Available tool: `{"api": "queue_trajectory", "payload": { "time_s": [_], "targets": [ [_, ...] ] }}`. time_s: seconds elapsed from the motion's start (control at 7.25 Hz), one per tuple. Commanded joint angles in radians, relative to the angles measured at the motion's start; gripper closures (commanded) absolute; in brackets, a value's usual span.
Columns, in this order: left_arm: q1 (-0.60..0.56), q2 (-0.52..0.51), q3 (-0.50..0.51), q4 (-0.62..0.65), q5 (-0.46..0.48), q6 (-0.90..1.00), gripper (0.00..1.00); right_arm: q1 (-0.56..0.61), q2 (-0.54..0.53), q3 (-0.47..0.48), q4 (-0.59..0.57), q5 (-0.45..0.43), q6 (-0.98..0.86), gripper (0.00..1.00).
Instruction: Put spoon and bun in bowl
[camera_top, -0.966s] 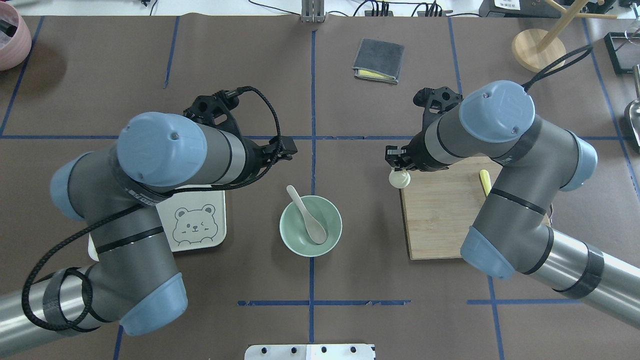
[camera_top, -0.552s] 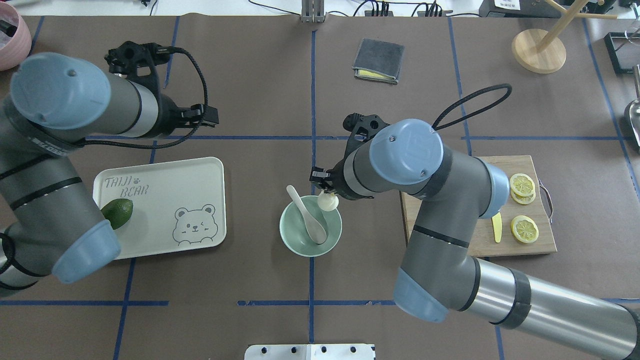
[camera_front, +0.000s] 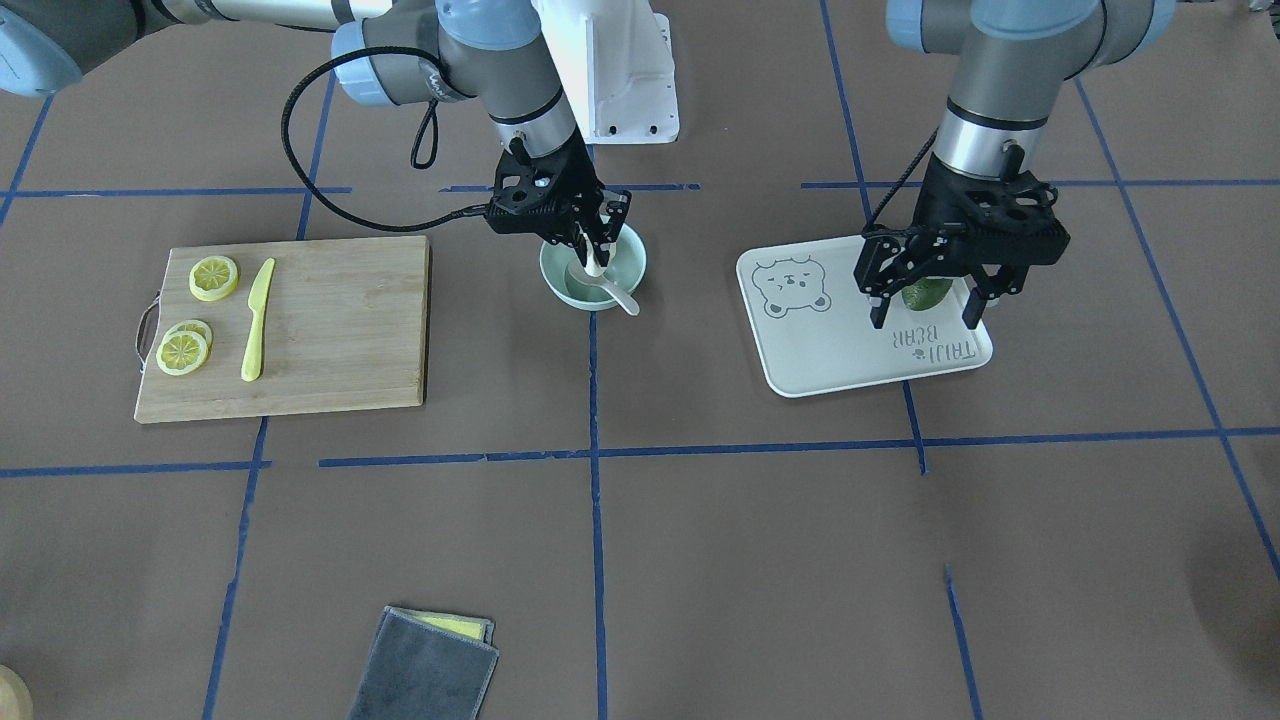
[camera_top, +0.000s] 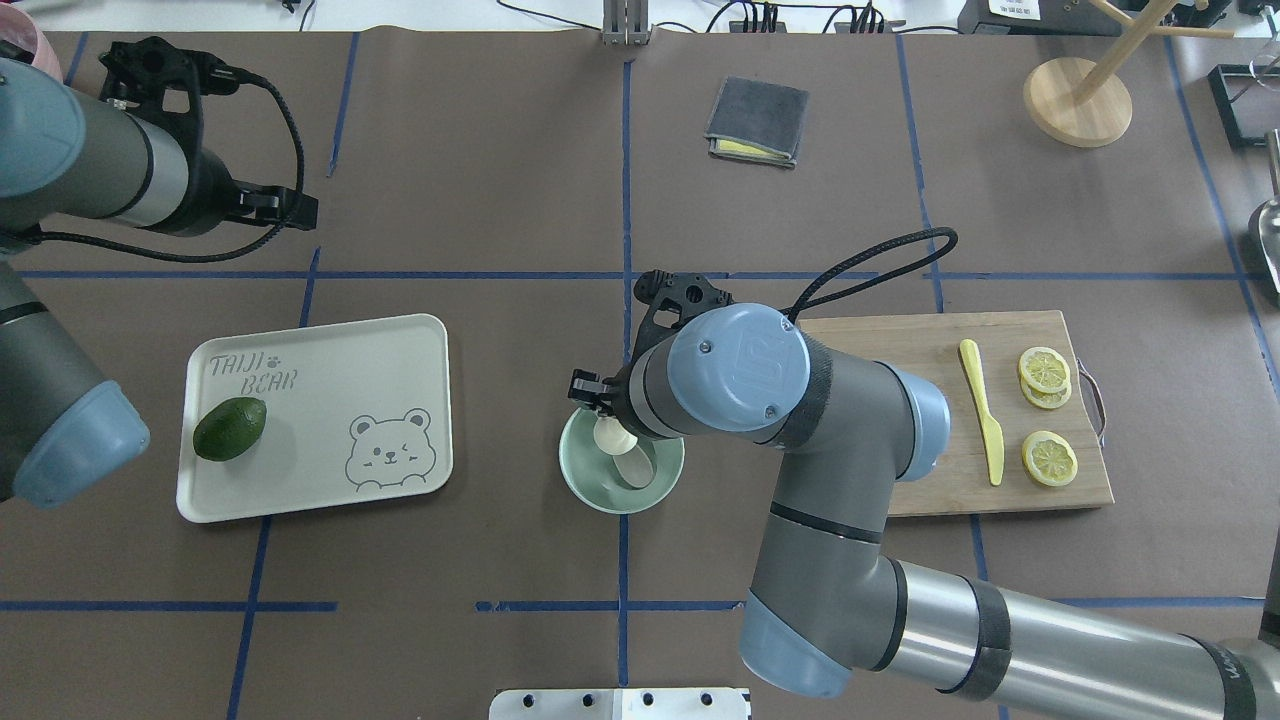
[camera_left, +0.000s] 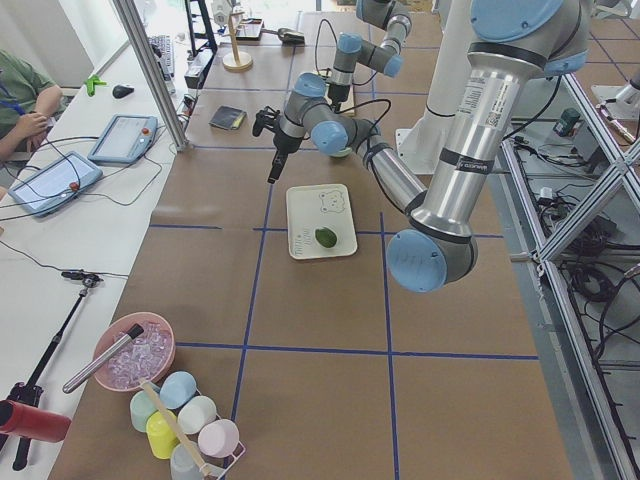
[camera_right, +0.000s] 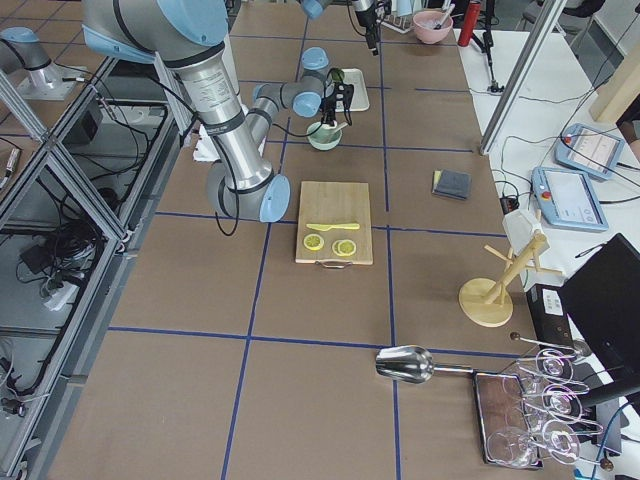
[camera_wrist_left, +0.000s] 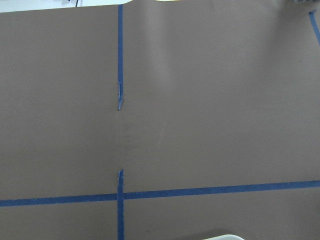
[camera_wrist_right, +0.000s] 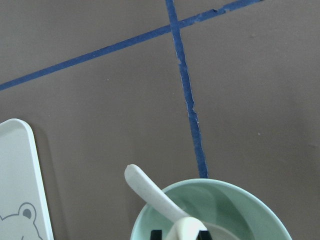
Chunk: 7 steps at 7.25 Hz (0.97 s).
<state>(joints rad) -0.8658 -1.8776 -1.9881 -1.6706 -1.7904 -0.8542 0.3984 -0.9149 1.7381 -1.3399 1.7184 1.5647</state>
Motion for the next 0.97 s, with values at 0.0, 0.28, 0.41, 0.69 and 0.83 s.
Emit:
{"api": "queue_trajectory", "payload": {
  "time_s": [0.0, 0.28, 0.41, 0.69, 0.83],
  "targets": [
    [-0.103, 0.046, 0.009, -0.005, -0.090, 0.183, 0.00, -0.001, -0.001, 0.004, -0.002, 0.000, -0.003, 0.00],
    [-0.243, 0.107, 0.044, -0.005, -0.176, 0.414, 0.00, 0.010, -0.010, 0.021, -0.005, 0.006, -0.003, 0.00],
    [-0.327, 0.132, 0.098, -0.006, -0.237, 0.558, 0.00, 0.026, -0.012, 0.046, -0.069, 0.018, -0.015, 0.00],
    [-0.491, 0.169, 0.213, -0.002, -0.280, 0.827, 0.00, 0.121, -0.044, 0.159, -0.256, 0.110, -0.151, 0.00],
    [-0.562, 0.170, 0.286, 0.005, -0.334, 0.904, 0.00, 0.208, -0.103, 0.217, -0.309, 0.182, -0.261, 0.00]
  ]
}}
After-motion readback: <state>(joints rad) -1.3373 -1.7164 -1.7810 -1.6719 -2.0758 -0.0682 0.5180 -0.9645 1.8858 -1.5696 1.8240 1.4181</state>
